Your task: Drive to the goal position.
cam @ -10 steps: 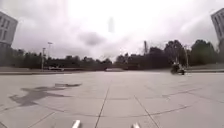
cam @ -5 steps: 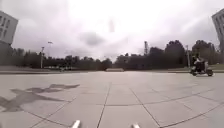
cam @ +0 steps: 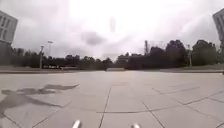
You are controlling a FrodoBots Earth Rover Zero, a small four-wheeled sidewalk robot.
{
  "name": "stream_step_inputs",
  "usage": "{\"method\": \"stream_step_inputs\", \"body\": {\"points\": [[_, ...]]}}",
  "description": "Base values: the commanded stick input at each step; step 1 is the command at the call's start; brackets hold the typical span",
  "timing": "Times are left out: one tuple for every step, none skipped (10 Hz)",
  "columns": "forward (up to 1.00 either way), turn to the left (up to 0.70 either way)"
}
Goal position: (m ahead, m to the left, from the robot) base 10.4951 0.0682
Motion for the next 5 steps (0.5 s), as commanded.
{"method": "stream_step_inputs", "body": {"points": [[0.7, 0.0], [0.7, 0.0], [0.7, 0.0], [0.7, 0.0], [0.7, 0.0]]}}
